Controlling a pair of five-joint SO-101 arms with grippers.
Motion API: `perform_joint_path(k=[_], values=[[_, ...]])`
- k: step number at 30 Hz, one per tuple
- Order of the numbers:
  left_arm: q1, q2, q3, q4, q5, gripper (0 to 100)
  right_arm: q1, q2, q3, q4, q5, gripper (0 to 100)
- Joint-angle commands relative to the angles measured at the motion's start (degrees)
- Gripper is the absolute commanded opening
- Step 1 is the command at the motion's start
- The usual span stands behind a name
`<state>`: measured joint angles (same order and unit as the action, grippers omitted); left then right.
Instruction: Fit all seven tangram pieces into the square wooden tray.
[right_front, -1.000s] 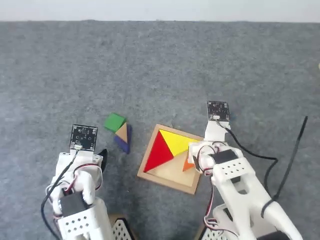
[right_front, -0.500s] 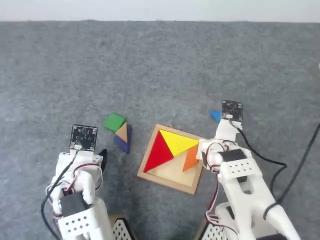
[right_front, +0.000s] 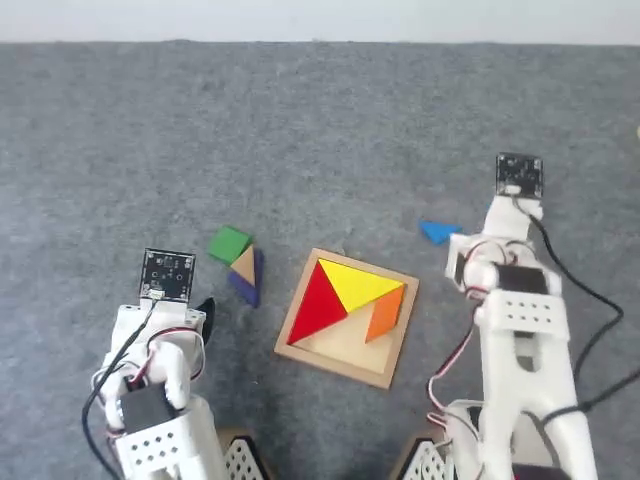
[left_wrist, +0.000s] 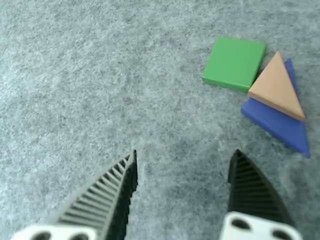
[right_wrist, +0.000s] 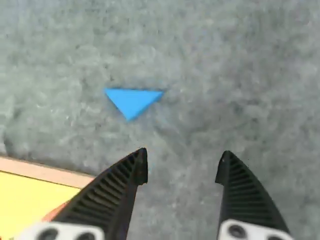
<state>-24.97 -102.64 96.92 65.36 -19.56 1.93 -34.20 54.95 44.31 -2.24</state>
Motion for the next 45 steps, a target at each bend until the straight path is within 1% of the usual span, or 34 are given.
perform_joint_path(k=[1, 7, 11, 15, 25, 28, 30, 33, 35, 37, 39, 40, 42, 45], values=[[0.0, 0.3, -0.4, -0.2, -0.6, 28, -0.3, 2.6, -6.0, -0.3, 1.4, 22.3], [0.0, 0.3, -0.4, -0.2, -0.6, 28, -5.5, 8.0, -5.8, -1.2, 1.1, 22.3], [0.0, 0.3, -0.4, -0.2, -0.6, 28, -5.0, 9.3, -5.0, -1.3, 1.5, 22.3], [0.0, 0.3, -0.4, -0.2, -0.6, 28, -4.3, 9.5, -3.7, -1.4, 4.9, 22.1], [0.0, 0.3, -0.4, -0.2, -0.6, 28, -5.1, 7.8, -0.6, -0.8, 5.0, 22.0], [0.0, 0.3, -0.4, -0.2, -0.6, 28, -5.1, 2.9, 0.4, 2.2, 2.5, 22.0], [0.0, 0.3, -0.4, -0.2, -0.6, 28, -5.0, -2.6, 1.5, 4.4, 2.5, 22.0], [1.0, 0.4, -0.4, 0.1, -0.4, 28, -3.5, -12.1, 4.5, 7.3, 5.0, 22.0], [2.8, 0.4, -0.4, 3.1, -0.4, 28, -1.5, -18.3, 6.9, 9.0, 6.5, 22.0], [6.4, 0.1, -0.4, 7.3, -0.7, 28, 0.3, -23.5, 9.8, 10.9, 8.7, 22.0], [8.0, 0.1, -0.4, 6.9, -0.8, 28, 2.6, -28.2, 13.8, 12.1, 11.2, 22.0], [7.3, -0.1, -0.4, 6.9, -1.0, 28, 3.9, -30.4, 16.2, 12.1, 12.3, 22.0], [4.4, -0.3, -0.4, 6.4, -3.2, 28, 6.7, -34.5, 20.7, 11.9, 13.7, 22.0], [4.0, -0.3, -0.4, 2.4, -10.5, 28, 10.8, -39.5, 25.7, 12.0, 14.6, 22.0]])
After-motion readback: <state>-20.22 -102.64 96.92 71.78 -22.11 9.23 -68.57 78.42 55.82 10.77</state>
